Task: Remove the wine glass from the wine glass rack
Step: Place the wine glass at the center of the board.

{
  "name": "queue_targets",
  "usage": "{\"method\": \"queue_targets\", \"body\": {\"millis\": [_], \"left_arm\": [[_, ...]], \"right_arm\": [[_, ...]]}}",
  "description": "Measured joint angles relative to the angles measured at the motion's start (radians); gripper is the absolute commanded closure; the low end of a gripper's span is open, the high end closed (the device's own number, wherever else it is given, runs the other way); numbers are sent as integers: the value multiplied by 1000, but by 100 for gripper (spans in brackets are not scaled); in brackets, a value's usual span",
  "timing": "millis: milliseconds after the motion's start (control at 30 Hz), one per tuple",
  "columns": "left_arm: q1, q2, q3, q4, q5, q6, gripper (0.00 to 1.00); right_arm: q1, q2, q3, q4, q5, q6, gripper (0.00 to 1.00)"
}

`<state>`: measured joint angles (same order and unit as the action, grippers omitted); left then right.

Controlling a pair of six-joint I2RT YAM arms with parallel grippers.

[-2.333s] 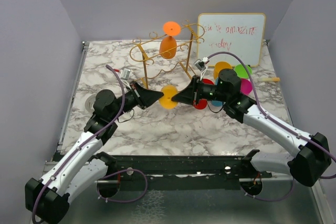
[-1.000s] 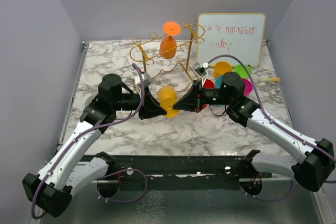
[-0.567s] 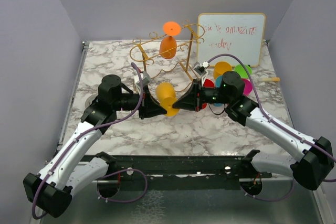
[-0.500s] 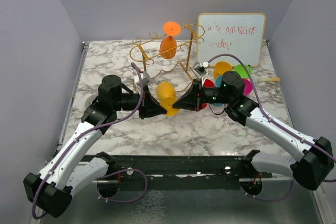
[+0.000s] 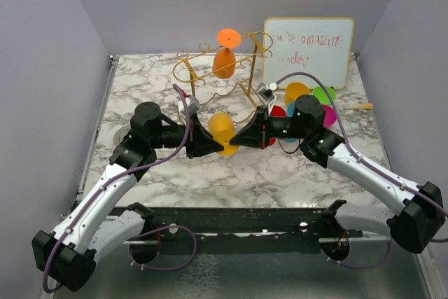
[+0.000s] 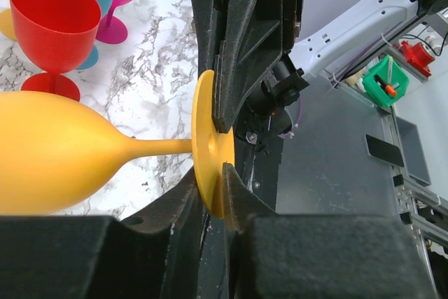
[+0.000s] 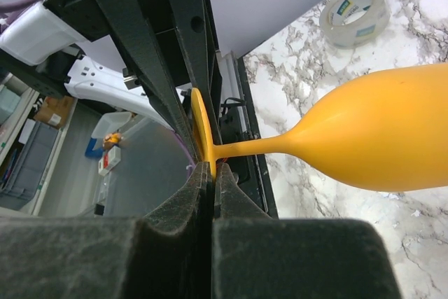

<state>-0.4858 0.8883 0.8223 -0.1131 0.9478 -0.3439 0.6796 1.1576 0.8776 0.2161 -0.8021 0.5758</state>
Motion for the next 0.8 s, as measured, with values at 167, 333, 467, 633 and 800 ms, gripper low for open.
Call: {"method": "queue_targets", "body": {"millis": [167,333,467,633,800], "left_arm": [[0,0,0,4,-2,-5,100],[1,0,0,3,-10,-15,100],[1,0,-3,5,-11,-11,100],[1,-9,-21,15,-8,7,100],[1,-52,-68,14,-16,66,100]], "right_arm": [[0,0,0,2,-3,-1,97],[0,0,0,5,-5,-10,89],[0,0,0,2,-5,-12,81],[0,-3,0,-24,5,-15,74],[6,-45,0,-93,83,-31,64]]}}
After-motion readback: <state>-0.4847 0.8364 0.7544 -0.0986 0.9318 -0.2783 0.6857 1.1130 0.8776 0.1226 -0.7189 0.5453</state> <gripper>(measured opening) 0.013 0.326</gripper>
